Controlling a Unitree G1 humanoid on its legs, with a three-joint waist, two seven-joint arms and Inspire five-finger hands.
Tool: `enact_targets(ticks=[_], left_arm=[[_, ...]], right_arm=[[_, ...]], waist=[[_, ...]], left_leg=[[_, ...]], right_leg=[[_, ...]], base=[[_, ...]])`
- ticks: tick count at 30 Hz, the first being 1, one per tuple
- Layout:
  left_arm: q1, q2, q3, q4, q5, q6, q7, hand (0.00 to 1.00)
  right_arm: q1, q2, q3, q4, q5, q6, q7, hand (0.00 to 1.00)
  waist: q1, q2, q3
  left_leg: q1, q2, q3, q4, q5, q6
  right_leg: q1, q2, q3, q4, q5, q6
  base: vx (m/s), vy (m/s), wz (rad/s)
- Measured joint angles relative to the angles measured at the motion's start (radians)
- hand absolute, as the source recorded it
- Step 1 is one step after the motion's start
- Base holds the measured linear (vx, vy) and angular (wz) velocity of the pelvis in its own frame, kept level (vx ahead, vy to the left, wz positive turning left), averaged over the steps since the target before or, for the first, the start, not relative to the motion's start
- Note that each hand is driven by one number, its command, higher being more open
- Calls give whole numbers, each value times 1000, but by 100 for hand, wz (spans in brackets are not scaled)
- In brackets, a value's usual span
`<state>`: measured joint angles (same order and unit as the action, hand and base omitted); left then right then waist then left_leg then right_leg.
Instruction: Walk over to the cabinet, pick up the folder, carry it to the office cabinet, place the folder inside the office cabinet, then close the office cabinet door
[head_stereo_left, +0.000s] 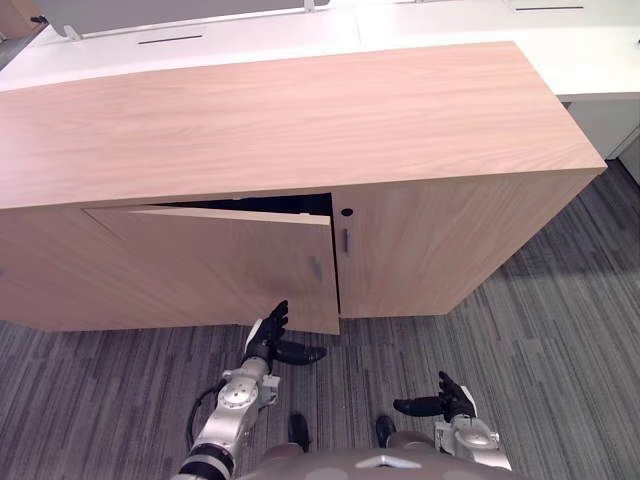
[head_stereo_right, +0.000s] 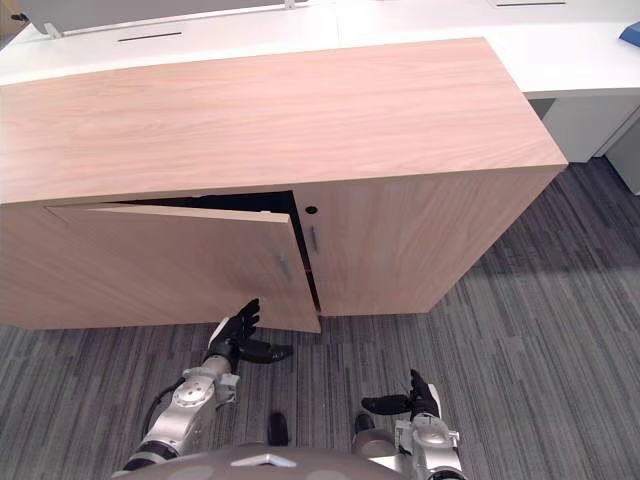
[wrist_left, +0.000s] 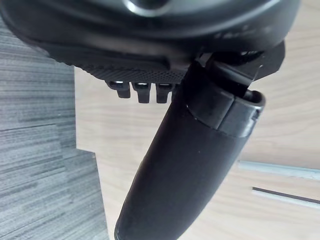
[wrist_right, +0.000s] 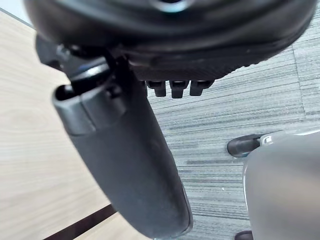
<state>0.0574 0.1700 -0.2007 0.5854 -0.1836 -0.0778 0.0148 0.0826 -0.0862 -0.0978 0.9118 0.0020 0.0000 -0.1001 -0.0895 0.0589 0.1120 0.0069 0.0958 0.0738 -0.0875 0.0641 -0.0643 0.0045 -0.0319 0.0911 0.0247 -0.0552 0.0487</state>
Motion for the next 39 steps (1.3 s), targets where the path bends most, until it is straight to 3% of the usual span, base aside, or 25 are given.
enact_targets(ticks=[6, 17, 39], left_arm=[[11, 0, 20, 99, 34, 0, -2, 100], [57, -5, 153, 362, 111, 23, 22, 100], [50, -41, 266, 458, 138, 26, 42, 100]], right_arm=[[-19, 2, -1, 42, 0, 1, -1, 100], [-33, 11, -40, 107, 3, 22, -1, 100], [-58, 19, -113, 175, 3, 28, 2, 100]], waist=[[2, -8, -4], [30, -35, -22], [45, -49, -24]], left_leg=[[9, 3, 0, 0, -1, -1], [21, 4, 1, -2, -5, -7], [43, 3, 13, -6, -17, -7]], right_leg=[[18, 4, -2, -13, 5, 0], [32, 4, -2, -20, 5, -1], [52, 5, 7, -27, 5, 0]], base=[[5, 2, 0], [0, 0, 0], [3, 1, -1]])
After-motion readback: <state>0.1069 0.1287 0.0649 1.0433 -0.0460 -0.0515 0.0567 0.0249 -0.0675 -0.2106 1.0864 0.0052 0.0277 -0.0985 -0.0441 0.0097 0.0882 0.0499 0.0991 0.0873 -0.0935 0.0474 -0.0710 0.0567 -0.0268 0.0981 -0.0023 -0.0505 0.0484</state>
